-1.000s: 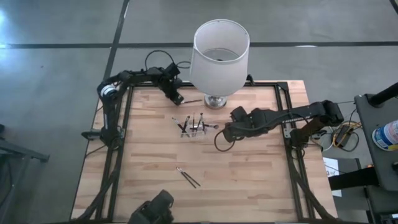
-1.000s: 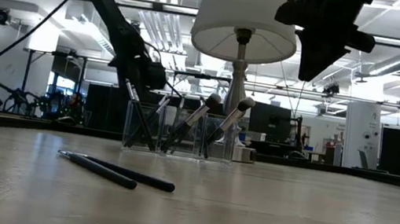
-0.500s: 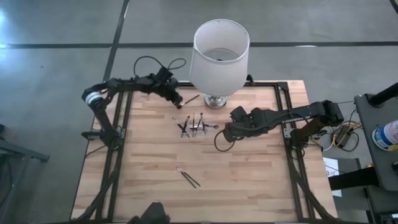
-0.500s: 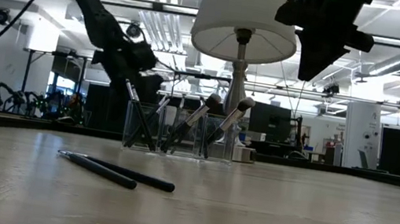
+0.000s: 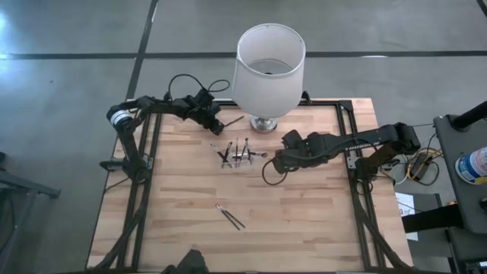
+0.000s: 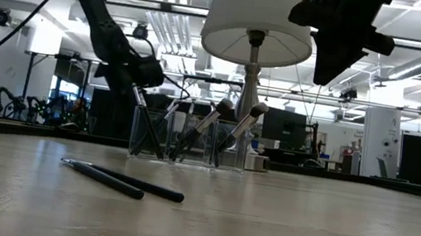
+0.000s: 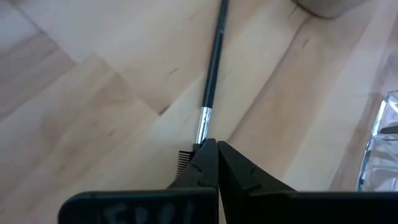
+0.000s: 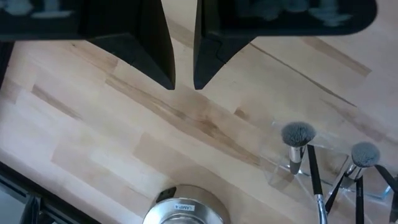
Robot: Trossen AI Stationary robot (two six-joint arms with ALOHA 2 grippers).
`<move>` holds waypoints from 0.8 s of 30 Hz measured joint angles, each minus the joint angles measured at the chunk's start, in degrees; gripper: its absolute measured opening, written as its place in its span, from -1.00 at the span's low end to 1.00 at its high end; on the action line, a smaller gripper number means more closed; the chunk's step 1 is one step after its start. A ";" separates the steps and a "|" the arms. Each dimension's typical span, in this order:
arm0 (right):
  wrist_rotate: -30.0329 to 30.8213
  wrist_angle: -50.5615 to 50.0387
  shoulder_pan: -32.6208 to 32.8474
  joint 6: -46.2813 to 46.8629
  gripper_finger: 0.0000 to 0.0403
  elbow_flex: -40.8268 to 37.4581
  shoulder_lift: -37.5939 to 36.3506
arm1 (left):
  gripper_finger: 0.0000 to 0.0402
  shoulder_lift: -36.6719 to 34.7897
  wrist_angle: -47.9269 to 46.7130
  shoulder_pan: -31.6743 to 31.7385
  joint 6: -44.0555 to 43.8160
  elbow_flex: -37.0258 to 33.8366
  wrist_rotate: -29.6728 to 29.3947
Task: Put items in baskets/containers
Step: Put the brow brush into the transparent organizer
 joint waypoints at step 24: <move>1.31 1.14 -0.04 -0.19 -0.74 0.00 0.00 | -1.00 -19.82 -10.17 -0.71 -14.64 -17.81 -4.16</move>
